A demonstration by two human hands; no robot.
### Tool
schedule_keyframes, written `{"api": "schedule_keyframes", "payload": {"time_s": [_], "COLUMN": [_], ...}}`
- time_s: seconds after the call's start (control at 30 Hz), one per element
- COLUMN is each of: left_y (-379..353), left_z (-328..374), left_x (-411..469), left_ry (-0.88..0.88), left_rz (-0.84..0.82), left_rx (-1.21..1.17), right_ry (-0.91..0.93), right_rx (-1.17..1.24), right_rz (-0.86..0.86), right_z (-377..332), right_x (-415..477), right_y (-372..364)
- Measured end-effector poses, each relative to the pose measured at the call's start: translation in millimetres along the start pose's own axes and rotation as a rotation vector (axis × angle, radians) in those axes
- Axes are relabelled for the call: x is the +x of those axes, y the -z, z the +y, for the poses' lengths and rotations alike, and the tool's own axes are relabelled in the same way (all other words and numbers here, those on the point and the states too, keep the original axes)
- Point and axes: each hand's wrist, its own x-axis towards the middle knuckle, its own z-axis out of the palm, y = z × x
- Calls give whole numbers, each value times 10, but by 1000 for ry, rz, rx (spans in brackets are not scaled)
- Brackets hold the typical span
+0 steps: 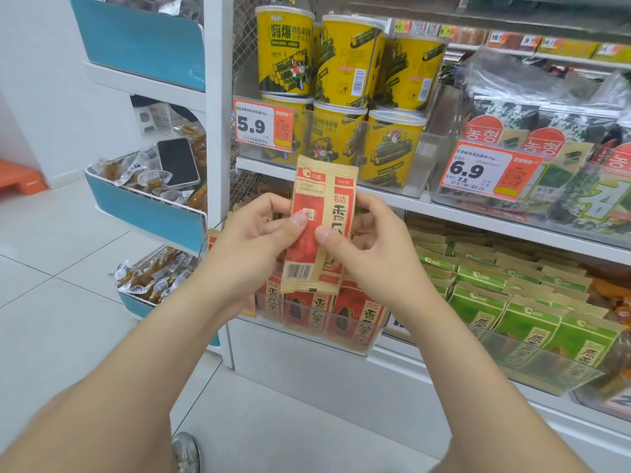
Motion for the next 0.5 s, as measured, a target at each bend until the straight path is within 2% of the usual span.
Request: {"api": "schedule_keyframes", "payload": {"time_s": [0.13,0.2,0.27,0.37,0.5], "left_y": [34,12,-24,-65,-74], "left_z": [-10,4,7,-52,-121], "left_x": [23,14,3,3,-4], "left_ry": [75,109,81,-108,-175], "left_rz": [-55,-40,35,167,169], "left_rx": [-74,-90,19,231,388], "right_ry": [-100,-90,-37,74,95], "right_rx": [283,331,269,74,99], "right_rz": [-14,-47,-35,-7,-10], "right_z": [-58,-75,-60,-8,3], "right_x": [10,-5,-9,-3,-34], "right_y": [65,78,74,35,-26]}}
